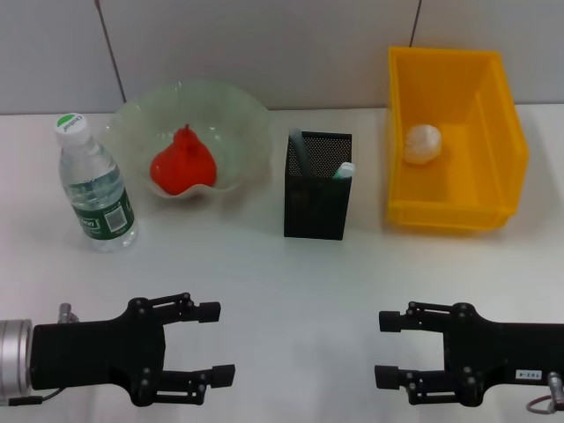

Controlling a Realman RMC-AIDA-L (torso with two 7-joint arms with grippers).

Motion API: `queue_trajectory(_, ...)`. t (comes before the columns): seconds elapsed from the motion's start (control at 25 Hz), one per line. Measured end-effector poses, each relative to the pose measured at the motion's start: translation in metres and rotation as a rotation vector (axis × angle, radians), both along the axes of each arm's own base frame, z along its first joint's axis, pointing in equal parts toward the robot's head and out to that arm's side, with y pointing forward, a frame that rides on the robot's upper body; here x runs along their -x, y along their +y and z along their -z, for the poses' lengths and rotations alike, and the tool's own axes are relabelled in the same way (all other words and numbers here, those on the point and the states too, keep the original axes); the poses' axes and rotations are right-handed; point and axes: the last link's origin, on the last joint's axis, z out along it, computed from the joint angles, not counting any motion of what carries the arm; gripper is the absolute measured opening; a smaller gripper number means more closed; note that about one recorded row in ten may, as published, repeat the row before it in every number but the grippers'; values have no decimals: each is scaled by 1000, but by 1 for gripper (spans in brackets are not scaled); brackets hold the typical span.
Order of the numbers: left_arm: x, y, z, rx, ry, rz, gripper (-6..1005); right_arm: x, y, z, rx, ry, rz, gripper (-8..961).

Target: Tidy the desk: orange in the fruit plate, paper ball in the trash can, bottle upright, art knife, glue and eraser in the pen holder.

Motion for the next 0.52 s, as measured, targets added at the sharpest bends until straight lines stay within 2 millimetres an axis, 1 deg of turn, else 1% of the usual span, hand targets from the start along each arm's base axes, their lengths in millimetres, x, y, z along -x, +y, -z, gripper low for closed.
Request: queue_trajectory(0.52, 0, 0, -2, 10, 15, 11, 846, 4, 3, 3, -14, 3, -12, 768)
